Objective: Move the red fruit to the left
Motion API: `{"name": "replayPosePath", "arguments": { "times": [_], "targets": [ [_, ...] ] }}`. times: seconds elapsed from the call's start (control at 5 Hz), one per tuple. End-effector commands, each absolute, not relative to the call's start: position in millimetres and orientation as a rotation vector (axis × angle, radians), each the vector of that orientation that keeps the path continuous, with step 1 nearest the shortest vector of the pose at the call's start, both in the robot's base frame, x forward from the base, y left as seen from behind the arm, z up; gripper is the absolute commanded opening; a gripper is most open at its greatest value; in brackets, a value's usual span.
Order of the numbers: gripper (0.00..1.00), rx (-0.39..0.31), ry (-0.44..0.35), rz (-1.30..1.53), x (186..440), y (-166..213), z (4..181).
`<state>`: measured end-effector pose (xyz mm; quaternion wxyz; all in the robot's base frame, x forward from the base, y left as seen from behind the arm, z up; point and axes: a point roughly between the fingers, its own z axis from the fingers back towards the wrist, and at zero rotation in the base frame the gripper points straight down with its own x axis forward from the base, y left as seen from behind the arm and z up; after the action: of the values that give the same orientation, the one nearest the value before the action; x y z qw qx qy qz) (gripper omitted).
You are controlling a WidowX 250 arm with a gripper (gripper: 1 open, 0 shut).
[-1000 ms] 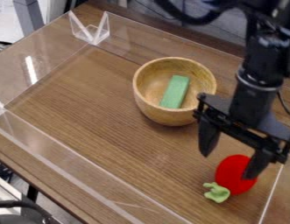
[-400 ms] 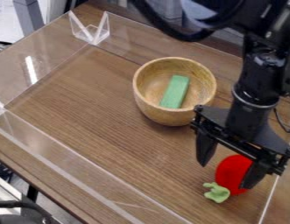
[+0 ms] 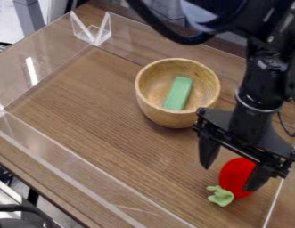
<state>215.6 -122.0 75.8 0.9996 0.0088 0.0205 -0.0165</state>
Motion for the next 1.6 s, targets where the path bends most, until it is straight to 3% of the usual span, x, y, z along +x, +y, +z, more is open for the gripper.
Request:
{"name": "replayPosePath", "arguments": {
  "times": [0.0,1.4],
  "targets": [
    [1.00,-0.005,-0.019,-0.042,218.3,-126.4,89.0],
    [1.00,-0.015,-0.044,-0.032,219.5,-125.7,88.6]
  ]
}}
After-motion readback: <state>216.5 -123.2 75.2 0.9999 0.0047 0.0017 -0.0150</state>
